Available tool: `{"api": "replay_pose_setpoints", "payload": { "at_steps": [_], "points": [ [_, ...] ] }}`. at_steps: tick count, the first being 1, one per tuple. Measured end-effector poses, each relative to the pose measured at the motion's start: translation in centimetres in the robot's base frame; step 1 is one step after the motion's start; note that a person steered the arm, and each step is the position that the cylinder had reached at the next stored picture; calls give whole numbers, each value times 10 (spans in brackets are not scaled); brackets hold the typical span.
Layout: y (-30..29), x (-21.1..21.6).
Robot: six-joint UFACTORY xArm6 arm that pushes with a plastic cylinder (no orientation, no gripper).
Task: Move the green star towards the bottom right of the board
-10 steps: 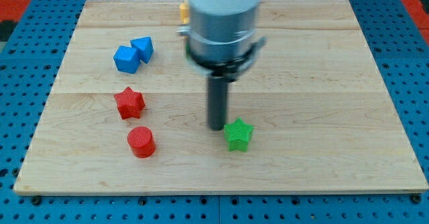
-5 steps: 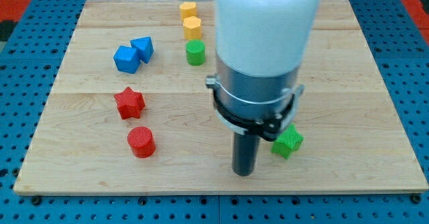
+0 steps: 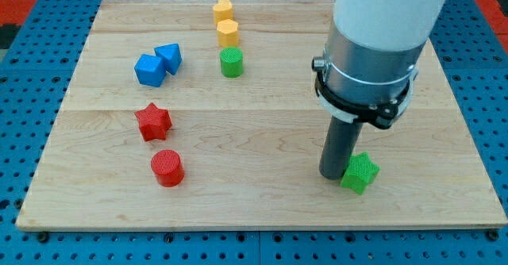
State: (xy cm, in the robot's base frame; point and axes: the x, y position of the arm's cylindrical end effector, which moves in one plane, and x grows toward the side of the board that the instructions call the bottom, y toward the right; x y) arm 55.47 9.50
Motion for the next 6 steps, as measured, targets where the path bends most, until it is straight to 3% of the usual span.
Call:
{"api": "replay_pose_setpoints", "payload": {
  "at_steps": [6],
  "points": [
    [31, 28]
  ]
}}
